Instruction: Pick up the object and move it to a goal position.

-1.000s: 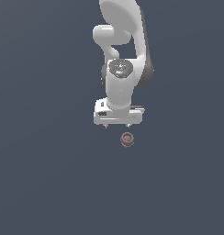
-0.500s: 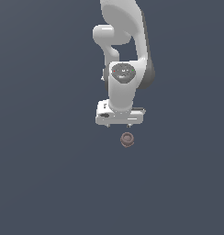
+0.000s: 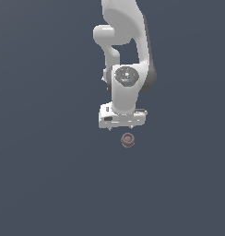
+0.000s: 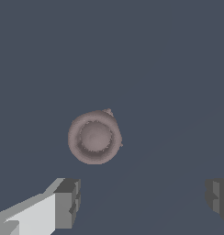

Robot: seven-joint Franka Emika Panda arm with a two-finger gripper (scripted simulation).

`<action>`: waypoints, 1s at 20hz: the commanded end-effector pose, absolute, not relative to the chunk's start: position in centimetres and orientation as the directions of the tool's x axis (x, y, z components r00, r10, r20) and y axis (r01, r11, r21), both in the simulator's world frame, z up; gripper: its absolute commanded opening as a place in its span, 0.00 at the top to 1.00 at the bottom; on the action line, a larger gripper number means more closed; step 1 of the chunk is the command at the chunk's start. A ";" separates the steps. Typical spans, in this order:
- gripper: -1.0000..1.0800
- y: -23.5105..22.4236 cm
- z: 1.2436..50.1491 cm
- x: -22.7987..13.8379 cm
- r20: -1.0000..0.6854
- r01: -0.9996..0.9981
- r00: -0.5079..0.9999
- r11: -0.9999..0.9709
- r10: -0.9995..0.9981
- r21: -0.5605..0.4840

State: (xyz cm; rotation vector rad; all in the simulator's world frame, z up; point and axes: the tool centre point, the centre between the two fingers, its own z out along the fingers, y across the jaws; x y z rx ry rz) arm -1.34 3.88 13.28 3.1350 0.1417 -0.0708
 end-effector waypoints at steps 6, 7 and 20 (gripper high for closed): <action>0.04 6.0 11.1 -0.5 -0.023 0.254 0.967 -0.967 0.254 0.000; 0.04 6.3 10.8 -0.4 -0.020 0.278 0.960 -0.961 0.278 0.000; 0.04 8.1 9.0 0.0 -0.001 0.404 0.915 -0.915 0.404 0.000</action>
